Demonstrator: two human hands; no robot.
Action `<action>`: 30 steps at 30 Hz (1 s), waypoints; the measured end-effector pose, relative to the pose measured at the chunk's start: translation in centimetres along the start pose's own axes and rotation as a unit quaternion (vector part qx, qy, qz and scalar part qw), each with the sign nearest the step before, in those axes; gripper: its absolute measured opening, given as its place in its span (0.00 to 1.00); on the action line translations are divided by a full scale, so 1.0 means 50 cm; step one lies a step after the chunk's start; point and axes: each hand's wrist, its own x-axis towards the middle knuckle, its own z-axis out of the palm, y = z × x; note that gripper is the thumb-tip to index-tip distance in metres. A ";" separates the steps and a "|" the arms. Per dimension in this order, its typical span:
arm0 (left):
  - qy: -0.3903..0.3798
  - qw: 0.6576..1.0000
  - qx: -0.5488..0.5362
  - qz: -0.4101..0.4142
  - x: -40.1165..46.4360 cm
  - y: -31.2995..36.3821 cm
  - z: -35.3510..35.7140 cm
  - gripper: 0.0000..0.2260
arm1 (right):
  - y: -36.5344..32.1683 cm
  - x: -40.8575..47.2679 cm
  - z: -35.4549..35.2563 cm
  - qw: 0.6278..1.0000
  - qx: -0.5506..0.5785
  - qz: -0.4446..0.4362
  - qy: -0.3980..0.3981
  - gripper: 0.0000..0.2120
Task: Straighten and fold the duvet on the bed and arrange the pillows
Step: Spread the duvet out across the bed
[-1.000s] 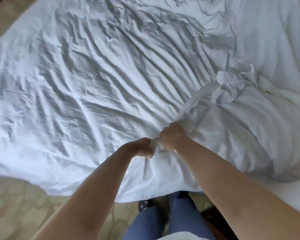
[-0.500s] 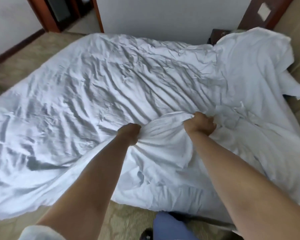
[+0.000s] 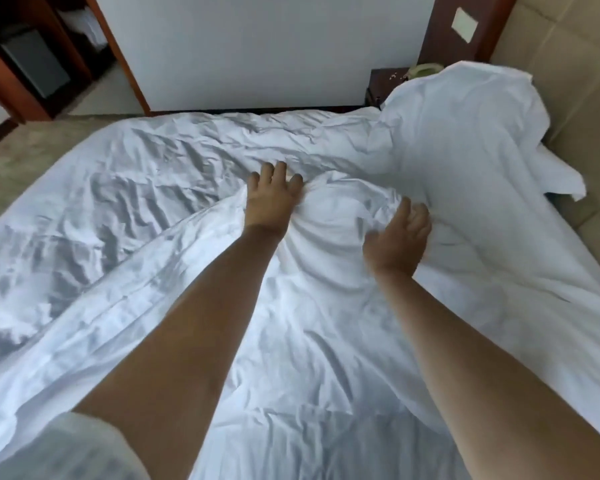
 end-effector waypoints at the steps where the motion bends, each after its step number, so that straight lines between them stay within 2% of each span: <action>1: -0.028 1.000 0.002 -0.003 -0.003 0.013 0.044 0.17 | 0.016 -0.002 0.032 0.993 -0.028 -0.007 -0.118 0.38; 2: -0.070 0.997 0.014 -0.007 -0.012 0.024 0.080 0.19 | 0.031 -0.008 0.063 0.974 -0.067 -0.017 -0.217 0.42; 4: -0.148 0.989 0.010 0.001 -0.044 0.044 0.160 0.26 | 0.051 -0.026 0.114 0.929 -0.138 -0.027 -0.344 0.44; 6: -0.244 0.969 -0.019 0.025 -0.091 0.060 0.221 0.30 | 0.058 -0.054 0.148 0.896 -0.158 -0.028 -0.415 0.43; 8: -0.290 0.956 -0.031 0.036 -0.128 0.068 0.249 0.30 | 0.061 -0.084 0.168 0.880 -0.164 -0.040 -0.444 0.41; 13: -0.351 0.931 -0.096 0.035 -0.170 0.095 0.242 0.27 | 0.060 -0.112 0.142 0.878 -0.172 -0.058 -0.444 0.37; 21: -0.326 0.923 -0.193 0.070 -0.231 0.159 0.083 0.25 | 0.072 -0.153 -0.075 0.919 -0.147 -0.054 -0.362 0.34; 30: -0.298 0.914 -0.244 0.125 -0.261 0.291 -0.067 0.26 | 0.189 -0.211 -0.270 0.922 -0.142 -0.005 -0.360 0.33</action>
